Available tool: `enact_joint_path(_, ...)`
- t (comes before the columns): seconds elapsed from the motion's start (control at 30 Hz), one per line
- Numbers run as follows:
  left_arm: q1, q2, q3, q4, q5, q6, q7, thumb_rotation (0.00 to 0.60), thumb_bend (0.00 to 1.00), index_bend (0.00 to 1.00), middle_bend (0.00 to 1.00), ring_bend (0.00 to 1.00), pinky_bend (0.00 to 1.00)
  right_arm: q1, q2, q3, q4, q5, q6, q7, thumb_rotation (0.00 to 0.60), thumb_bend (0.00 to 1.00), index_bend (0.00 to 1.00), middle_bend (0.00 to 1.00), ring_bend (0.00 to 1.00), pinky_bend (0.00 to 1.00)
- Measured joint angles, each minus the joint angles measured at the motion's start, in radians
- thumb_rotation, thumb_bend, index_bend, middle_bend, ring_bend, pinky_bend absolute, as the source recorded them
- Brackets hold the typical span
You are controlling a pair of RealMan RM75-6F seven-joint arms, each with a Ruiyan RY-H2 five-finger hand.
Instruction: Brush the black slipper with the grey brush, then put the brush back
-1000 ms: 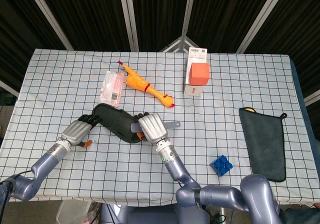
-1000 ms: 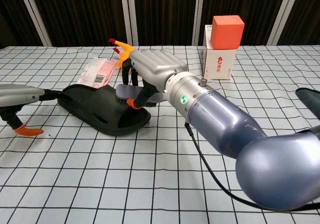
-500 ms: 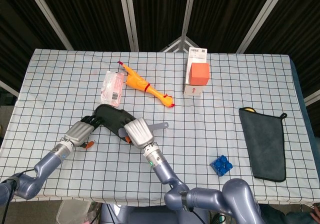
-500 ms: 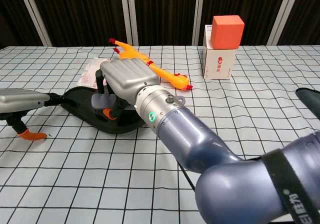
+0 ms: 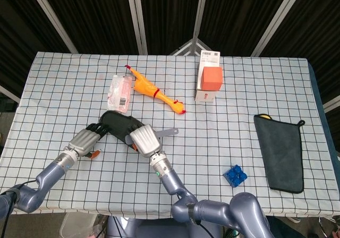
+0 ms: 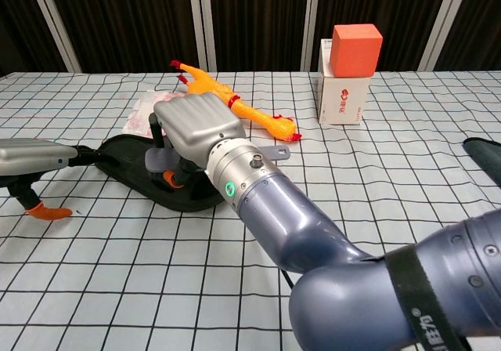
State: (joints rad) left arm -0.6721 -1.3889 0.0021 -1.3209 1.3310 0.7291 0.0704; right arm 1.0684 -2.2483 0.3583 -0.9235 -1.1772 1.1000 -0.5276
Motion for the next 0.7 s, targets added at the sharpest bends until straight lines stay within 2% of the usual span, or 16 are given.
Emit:
enact_joint_path(0.33, -0.001, 0.002, 0.003, -0.009, -0.006, 0.002, 0.014, 0.6, 0.51, 0.0, 0.0, 0.0, 0.0, -0.035, 0.035, -0.015, 0.031, -0.004, -0.023, -0.023, 0.6, 0.86, 0.89, 0.79, 0.66, 0.77)
enact_joint_path(0.7, -0.008, -0.005, -0.001, -0.013, -0.016, 0.0, 0.025, 0.6, 0.51, 0.0, 0.0, 0.0, 0.0, -0.043, 0.048, -0.014, -0.051, -0.023, -0.012, -0.043, 0.6, 0.87, 0.89, 0.79, 0.66, 0.77)
